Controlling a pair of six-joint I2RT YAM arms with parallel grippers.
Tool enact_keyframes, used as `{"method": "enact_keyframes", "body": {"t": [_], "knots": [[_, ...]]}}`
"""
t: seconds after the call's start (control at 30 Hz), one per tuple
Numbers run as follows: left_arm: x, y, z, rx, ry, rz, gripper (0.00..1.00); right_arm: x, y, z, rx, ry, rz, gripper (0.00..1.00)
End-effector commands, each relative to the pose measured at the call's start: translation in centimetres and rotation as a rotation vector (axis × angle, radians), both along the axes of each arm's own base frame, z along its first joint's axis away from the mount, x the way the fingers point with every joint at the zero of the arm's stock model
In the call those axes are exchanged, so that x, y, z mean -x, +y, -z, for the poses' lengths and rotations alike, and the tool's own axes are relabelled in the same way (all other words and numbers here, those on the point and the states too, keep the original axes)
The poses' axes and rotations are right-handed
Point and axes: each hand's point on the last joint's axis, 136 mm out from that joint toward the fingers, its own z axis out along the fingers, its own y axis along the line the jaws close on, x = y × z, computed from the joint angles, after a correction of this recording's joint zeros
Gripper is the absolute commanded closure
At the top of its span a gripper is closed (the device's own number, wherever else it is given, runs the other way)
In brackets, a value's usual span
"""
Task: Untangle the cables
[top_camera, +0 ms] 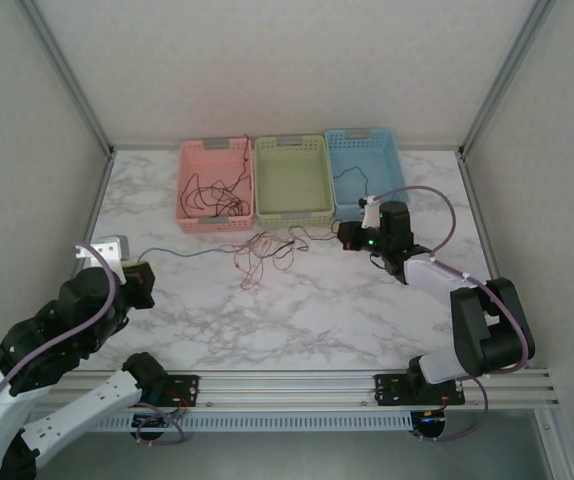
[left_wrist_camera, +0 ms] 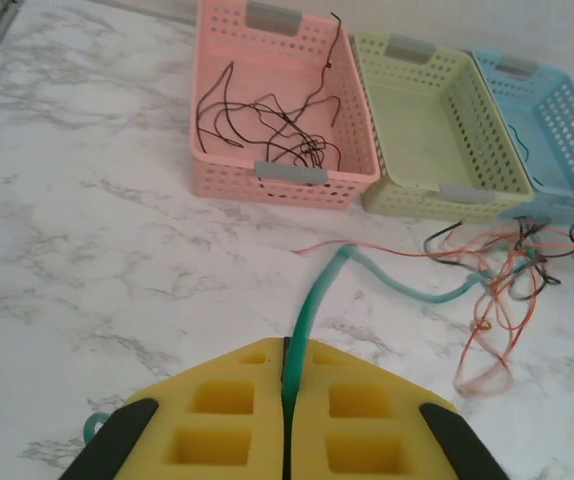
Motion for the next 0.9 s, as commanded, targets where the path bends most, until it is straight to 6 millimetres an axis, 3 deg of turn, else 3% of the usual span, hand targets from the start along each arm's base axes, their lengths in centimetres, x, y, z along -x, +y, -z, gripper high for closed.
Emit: {"method": "enact_keyframes", "body": {"t": [0.0,0.1,0.2,0.43,0.6,0.77,0.87], "knots": [[0.9,3.5,-2.4,-0.013,-0.083,-0.117,1.0,-0.6,-5.7,3.0,0.089,0.107,0.253,1.0],[1.5,4.7,-3.4,-0.024,-0.11,-0.144,1.0,-0.3,-7.9,4.0,0.107,0.141,0.327,1.0],[1.8,5.1,-3.9,-0.029,-0.122,-0.146,1.0,0.1,-8.4,4.4,0.118,0.154,0.342,1.0],[1.1,1.7,-3.7,0.033,-0.107,-0.014,1.0,0.9,-8.5,4.5,0.13,0.17,0.334,1.0],[1.0,1.5,-4.4,0.03,-0.112,-0.002,1.0,2.1,-10.3,4.6,0.208,0.166,0.392,1.0],[1.4,3.8,-5.8,-0.002,-0.154,-0.086,1.0,3.7,-12.9,2.8,0.259,0.094,0.505,1.0],[1.4,3.7,-6.1,-0.004,-0.161,-0.078,1.0,4.7,-13.4,0.8,0.242,0.036,0.521,1.0]]}}
